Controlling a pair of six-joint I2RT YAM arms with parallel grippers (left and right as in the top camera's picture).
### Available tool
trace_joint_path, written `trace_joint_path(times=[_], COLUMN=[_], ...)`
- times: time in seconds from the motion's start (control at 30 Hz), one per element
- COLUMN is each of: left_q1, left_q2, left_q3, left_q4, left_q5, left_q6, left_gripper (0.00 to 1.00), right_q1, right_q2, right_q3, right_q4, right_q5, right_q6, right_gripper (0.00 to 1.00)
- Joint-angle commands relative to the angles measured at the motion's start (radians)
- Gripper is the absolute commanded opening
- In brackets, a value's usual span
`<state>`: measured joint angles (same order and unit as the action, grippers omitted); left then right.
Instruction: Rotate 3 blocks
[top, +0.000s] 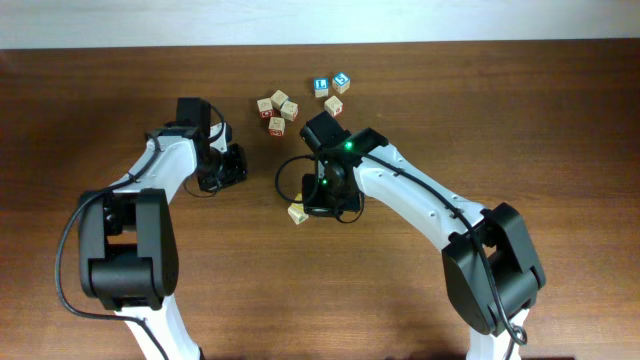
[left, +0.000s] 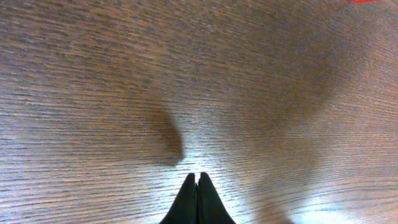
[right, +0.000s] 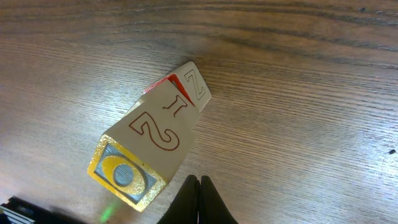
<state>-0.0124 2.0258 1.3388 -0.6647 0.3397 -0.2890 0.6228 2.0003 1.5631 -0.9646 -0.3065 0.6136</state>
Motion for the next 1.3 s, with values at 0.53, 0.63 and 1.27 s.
trace_joint_path(times=[0.53,0.63,1.27], left_q1=[0.004,0.004,0.004], left_q2=[0.006,0.006,-0.346], left_q3=[0.005,0.005,0.372], left_q4=[-0.002,-0.002,-0.356], left_q5=[-0.008,-0.008,-0.306], left_q6=[-0.010,-0.009,0.059], left_gripper=[0.00,0.00,0.17], right_q1=[0.038,0.038,-0.135], right_q2=[0.006,0.006,-0.160], right_q3=[-0.009,-0.009,0.764], right_q4=[0.037,0.032,-0.639], right_q5=[0.016,0.016,0.391], right_q6=[0.016,0.004,-0.225], right_gripper=[0.04,0.04,0.13])
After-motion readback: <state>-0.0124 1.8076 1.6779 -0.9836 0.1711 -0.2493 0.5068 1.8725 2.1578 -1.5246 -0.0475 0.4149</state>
